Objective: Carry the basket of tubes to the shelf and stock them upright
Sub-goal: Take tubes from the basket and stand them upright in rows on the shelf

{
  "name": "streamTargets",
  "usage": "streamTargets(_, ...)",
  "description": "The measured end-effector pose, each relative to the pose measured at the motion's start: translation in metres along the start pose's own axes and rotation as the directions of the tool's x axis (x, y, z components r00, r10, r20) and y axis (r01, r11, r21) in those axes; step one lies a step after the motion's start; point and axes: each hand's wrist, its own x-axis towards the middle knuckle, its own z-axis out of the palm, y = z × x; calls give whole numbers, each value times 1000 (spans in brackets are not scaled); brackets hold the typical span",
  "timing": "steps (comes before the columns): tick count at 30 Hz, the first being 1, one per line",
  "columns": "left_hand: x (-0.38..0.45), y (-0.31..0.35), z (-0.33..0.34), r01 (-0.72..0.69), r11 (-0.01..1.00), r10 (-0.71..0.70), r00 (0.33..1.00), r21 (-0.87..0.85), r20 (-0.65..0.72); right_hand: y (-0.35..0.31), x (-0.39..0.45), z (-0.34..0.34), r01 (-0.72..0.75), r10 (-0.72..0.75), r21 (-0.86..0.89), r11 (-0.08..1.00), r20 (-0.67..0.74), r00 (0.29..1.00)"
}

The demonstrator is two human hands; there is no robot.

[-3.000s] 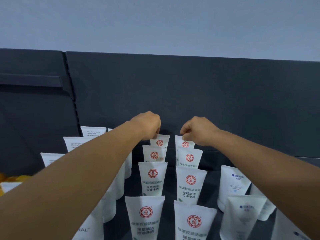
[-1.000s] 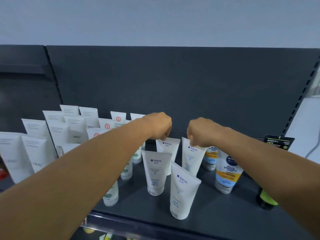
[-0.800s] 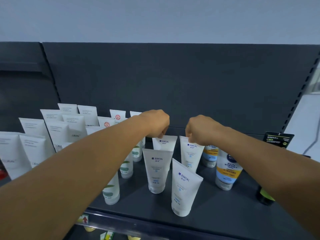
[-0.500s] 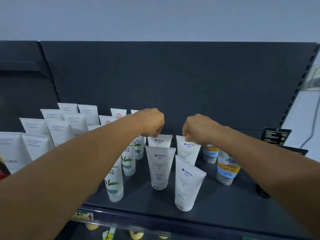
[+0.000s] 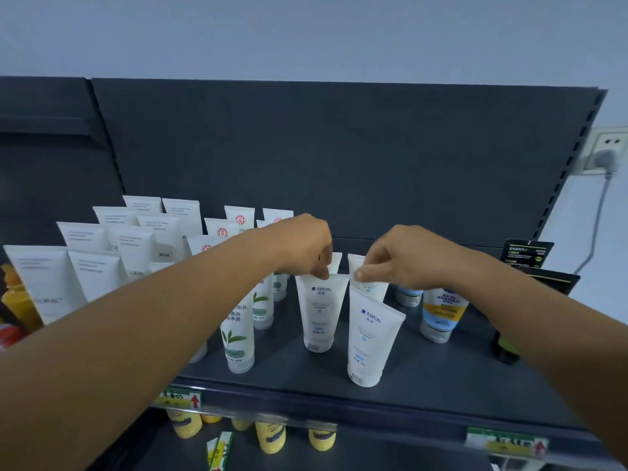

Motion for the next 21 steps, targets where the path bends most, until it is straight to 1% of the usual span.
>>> streamTargets(2,-9,1,11,13,999,-14,1000,45,13,-5,-16,10,-30,31,-30,999,57,998)
streamTargets(3,-11,2,16,20,998,-20,1000,56,-4,-7,-22,15,-43,47,-63,997,61,997)
streamTargets(6,-15,4,23,39,998,-35,996,47,-85,-9,-28,30,-74,72,-116,990,-26,997)
streamTargets(9,-19,3,22,33,999,-28,993,39,-113,-8,-32,34,-104,92,-109,989,-114,989)
streamTargets(13,-29,3,22,4,998,2,995,60,-102,-4,-33,38,-113,98,-66,991,-197,975)
streamTargets(21,-39,5,23,-18,996,29,993,90,-118,-6,-30,43,-94,90,-9,996,-211,973)
